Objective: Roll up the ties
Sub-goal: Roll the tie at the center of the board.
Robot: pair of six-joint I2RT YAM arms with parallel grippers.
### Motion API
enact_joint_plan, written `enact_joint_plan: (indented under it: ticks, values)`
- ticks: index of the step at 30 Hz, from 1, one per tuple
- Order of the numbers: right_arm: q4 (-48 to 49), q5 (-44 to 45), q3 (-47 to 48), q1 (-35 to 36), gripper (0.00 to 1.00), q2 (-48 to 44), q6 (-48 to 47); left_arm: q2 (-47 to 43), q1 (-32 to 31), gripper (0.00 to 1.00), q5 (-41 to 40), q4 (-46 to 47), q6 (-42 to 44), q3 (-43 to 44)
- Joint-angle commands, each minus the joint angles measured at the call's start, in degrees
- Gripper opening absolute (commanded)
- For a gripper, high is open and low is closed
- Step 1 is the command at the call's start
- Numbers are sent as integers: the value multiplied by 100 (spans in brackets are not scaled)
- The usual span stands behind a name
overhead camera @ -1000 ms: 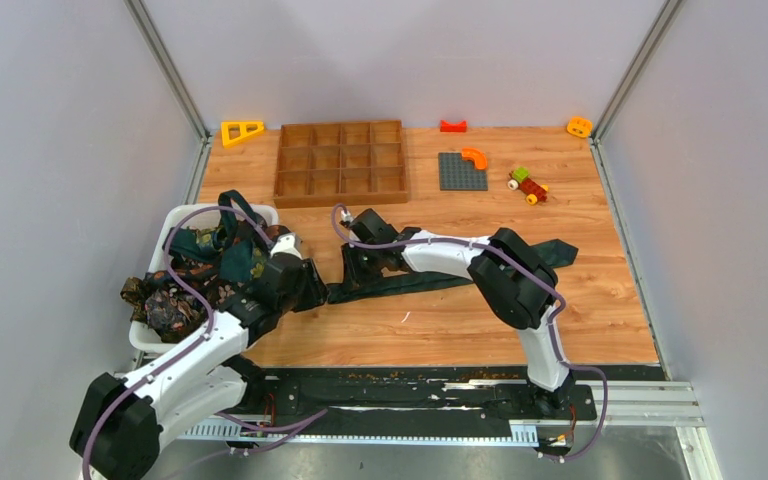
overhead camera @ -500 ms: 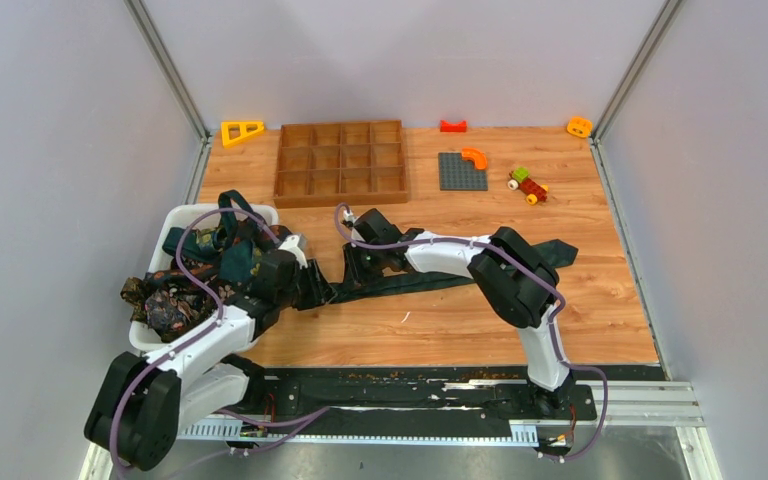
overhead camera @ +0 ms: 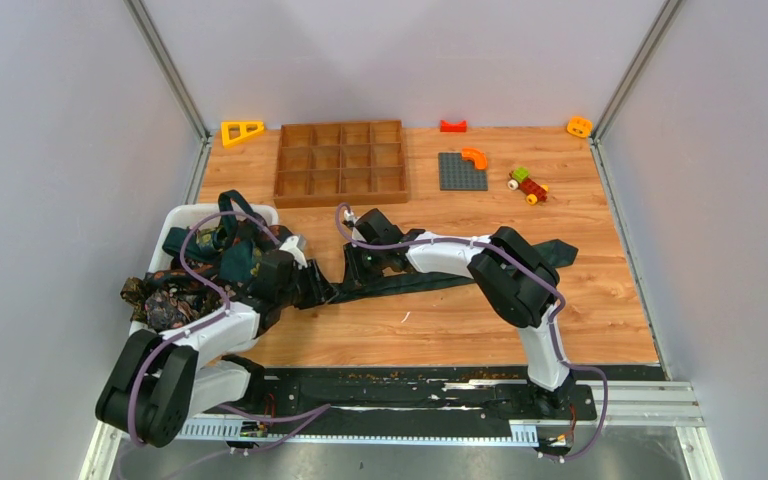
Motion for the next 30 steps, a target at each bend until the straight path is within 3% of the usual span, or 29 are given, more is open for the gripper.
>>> enact_joint_plan:
  ticks: [1,7,13,22,30]
  values:
    - [-185,405,-242,7,11,288,-117,164,67,42,132,323,-16,-142]
    - [-154,394,-281,7,11,290,-86,231,76,32,122,527,-118,-275]
    - [-204,393,-220,7,11,211,-58,256,76,0,214,543,-100,-216]
    - [-601,362,267,16,27,-198,-201,-259,76,0,-199,-886,137,345]
    - [-688,329,379,147,27,-653,-212,-444,74,0,-229,-1522,259,656]
